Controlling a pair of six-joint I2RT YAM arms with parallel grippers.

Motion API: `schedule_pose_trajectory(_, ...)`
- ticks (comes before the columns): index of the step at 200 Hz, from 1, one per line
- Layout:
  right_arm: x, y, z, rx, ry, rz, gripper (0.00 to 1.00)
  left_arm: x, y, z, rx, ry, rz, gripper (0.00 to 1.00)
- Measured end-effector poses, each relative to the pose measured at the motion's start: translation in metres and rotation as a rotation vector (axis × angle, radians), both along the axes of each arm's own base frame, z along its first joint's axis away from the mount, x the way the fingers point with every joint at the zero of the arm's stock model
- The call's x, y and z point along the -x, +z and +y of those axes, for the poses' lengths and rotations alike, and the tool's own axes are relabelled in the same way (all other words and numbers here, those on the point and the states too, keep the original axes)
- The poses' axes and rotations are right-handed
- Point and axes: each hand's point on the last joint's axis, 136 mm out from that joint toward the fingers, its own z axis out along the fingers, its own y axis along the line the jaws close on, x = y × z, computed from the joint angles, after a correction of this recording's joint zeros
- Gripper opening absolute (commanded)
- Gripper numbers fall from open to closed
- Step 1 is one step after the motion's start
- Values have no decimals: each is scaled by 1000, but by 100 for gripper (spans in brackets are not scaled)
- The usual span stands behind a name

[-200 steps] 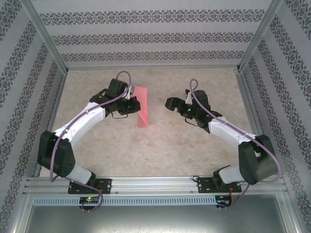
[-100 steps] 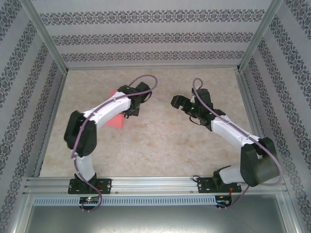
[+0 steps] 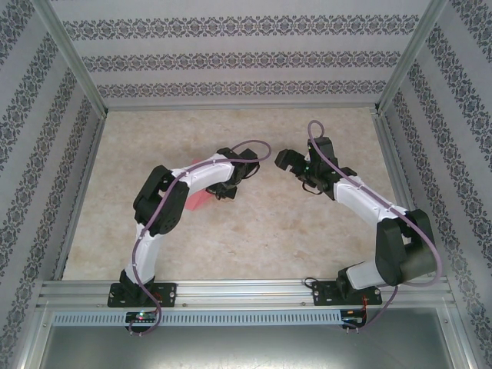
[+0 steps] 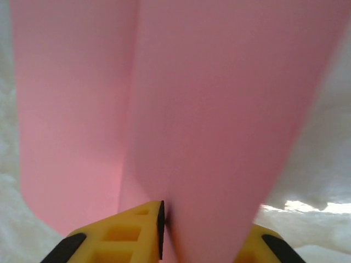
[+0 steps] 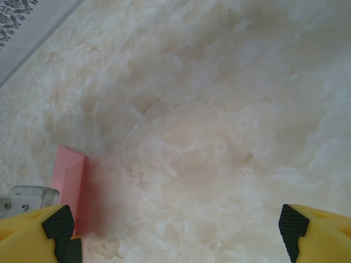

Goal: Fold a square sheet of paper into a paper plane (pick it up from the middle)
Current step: Turn over the paper at the center of the table.

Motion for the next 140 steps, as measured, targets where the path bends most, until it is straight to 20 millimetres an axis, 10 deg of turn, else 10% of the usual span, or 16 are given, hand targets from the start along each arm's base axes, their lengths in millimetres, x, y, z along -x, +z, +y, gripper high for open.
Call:
schedule_pose_trajectory(79, 6, -17, 4, -18, -27, 92, 97, 5, -20, -50, 333, -7, 83, 52)
schedule_pose_trajectory(140, 16, -37, 48, -49, 47, 163, 87, 6, -10, -62, 672, 44, 161, 67)
